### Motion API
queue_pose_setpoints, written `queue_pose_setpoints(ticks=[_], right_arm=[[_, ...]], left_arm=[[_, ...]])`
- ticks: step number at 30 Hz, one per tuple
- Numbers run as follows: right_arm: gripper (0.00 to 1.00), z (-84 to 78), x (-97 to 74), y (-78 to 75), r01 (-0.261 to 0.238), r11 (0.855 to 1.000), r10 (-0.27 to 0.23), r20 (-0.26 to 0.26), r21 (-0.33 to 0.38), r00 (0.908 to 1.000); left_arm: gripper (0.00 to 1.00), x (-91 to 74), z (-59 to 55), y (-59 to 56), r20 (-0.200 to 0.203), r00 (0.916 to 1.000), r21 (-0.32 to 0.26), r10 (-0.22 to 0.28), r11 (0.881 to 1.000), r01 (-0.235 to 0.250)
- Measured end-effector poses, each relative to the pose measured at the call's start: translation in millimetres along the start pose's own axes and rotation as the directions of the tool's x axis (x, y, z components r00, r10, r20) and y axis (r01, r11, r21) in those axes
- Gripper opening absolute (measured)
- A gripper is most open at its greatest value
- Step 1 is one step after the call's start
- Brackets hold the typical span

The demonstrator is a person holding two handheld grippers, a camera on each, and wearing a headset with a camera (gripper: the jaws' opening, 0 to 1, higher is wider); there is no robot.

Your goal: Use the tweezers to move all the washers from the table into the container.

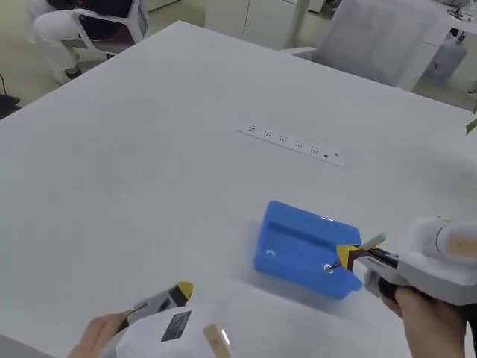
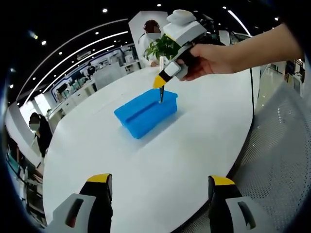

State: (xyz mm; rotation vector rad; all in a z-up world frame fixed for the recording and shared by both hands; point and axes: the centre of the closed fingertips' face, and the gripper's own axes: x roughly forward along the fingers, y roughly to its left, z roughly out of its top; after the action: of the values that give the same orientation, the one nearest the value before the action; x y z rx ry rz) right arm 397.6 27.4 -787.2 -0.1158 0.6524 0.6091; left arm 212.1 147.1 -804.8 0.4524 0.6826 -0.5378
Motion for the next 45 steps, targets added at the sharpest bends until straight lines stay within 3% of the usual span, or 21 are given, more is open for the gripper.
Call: queue_pose_setpoints(ticks=[4, 10, 14, 18, 22, 30, 35, 37, 38, 40, 42, 44, 45], right_arm=[[0.03, -15.1, 8.8, -0.4, 0.005, 1.000, -0.006, -0.039, -0.023, 0.9992], [0.03, -17.1, 15.9, 0.6, -0.010, 1.000, 0.009, -0.056, -0.015, 0.9984], [0.03, -15.6, 22.2, 8.0, -0.023, 0.999, 0.020, -0.068, -0.046, 0.9975], [0.03, -18.2, 25.0, 7.4, -0.026, 0.997, 0.021, -0.080, -0.068, 0.9966], [0.03, -20.9, 27.3, 8.0, -0.033, 0.997, 0.026, -0.090, -0.069, 0.9956], [0.03, -20.4, 29.3, 5.8, -0.040, 0.997, 0.035, -0.093, -0.059, 0.9950], [0.04, -4.2, 16.6, 5.3, -0.036, 0.998, 0.034, -0.035, -0.057, 0.9988], [0.04, 5.9, 8.0, 6.2, -0.036, 0.996, 0.037, 0.001, -0.079, 0.9993], [0.04, 11.2, 1.4, 8.0, -0.041, 0.995, 0.043, 0.018, -0.092, 0.9989], [0.04, 18.5, -9.7, 13.0, -0.053, 0.993, 0.057, 0.039, -0.107, 0.9976], [0.04, 31.7, -24.0, 18.8, -0.066, 0.988, 0.078, 0.082, -0.141, 0.9936], [0.03, 43.0, -38.8, 29.9, -0.109, 0.977, 0.130, 0.104, -0.184, 0.9861], [0.03, 48.8, -48.3, 38.3, -0.135, 0.969, 0.161, 0.112, -0.207, 0.9807]], left_arm=[[0.81, -1.3, 1.8, 1.8, 0.010, 0.9999, -0.004, 0.006, 1.000, -0.006], [0.79, -4.5, 6.7, 3.4, 0.038, 0.9992, -0.059, -0.013, 0.998, 0.015], [0.75, -9.1, 15.0, 6.9, 0.083, 0.9962, -0.123, -0.024, 0.992, 0.034], [0.76, -12.2, 19.9, 8.7, 0.089, 0.9956, -0.136, -0.028, 0.990, 0.040], [0.75, -16.5, 30.9, 19.9, 0.095, 0.9955, -0.110, -0.001, 0.994, 0.012], [0.72, -25.3, 63.5, 33.8, 0.152, 0.9881, -0.120, -0.023, 0.992, 0.041], [0.62, -32.6, 94.1, 31.9, 0.218, 0.9709, -0.123, -0.098, 0.984, 0.127], [0.55, -35.3, 108.6, 31.2, 0.240, 0.9612, -0.087, -0.136, 0.983, 0.161], [0.50, -36.2, 116.7, 30.8, 0.248, 0.9556, -0.032, -0.159, 0.985, 0.172], [0.41, -37.4, 129.7, 35.3, 0.265, 0.9524, 0.042, -0.151, 0.989, 0.145], [0.36, -39.7, 139.9, 34.4, 0.282, 0.9432, 0.062, -0.176, 0.984, 0.165], [0.31, -42.1, 153.0, 35.2, 0.301, 0.9299, 0.070, -0.212, 0.977, 0.200], [0.29, -44.5, 162.4, 33.8, 0.323, 0.9143, 0.087, -0.245, 0.970, 0.229]])
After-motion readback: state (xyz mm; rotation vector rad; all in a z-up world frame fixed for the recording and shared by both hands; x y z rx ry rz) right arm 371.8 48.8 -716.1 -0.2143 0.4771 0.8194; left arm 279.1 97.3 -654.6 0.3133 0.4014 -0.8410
